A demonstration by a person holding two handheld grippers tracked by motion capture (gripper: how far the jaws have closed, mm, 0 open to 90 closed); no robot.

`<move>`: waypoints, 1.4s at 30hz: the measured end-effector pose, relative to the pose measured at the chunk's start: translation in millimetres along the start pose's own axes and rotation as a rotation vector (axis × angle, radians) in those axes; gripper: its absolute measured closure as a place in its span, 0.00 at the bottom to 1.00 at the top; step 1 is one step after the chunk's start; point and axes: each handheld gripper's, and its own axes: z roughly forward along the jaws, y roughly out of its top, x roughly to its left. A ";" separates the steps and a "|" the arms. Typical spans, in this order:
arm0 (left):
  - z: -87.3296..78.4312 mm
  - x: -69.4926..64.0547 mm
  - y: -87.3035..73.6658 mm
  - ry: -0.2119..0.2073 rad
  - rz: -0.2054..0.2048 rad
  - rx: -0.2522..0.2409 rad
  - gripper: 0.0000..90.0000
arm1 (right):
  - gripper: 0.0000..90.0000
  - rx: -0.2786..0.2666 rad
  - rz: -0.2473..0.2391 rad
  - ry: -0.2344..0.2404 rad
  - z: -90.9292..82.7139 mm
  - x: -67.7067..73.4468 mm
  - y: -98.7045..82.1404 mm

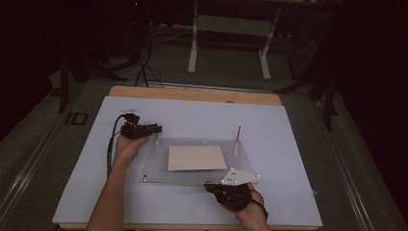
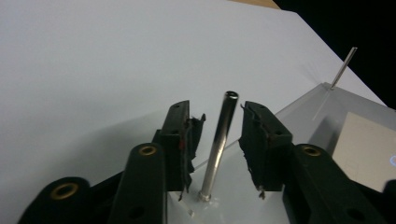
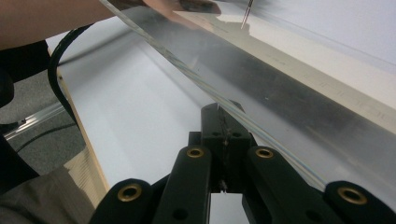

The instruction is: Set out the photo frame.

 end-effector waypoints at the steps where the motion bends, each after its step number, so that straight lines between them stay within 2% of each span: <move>1: -1.7 -0.9 0.3 0.001 0.006 -0.001 0.68 | 1.00 -0.002 0.001 0.000 -0.2 -0.1 0.5; 5: -8.4 -6.5 3.0 0.039 0.058 0.015 0.67 | 1.00 -0.007 0.004 0.001 -1.1 -0.8 2.4; 9: -15.0 -12.1 5.2 0.062 0.097 0.009 0.66 | 1.00 -0.010 0.002 -0.001 -1.6 -1.1 4.0; 18: -28.7 -29.6 4.5 0.073 0.198 -0.008 0.66 | 1.00 -0.020 0.006 0.000 -2.9 -2.3 7.6; 25: -40.5 -44.5 -2.9 0.089 0.273 -0.032 0.66 | 1.00 -0.027 0.010 0.002 -3.8 -3.5 10.2; 34: -61.2 -57.7 -15.3 0.093 0.325 -0.064 0.66 | 1.00 -0.037 0.010 0.002 -4.9 -4.9 13.6; 42: -76.5 -66.5 -26.2 0.091 0.334 -0.098 0.65 | 1.00 -0.046 0.013 0.002 -6.0 -6.1 17.1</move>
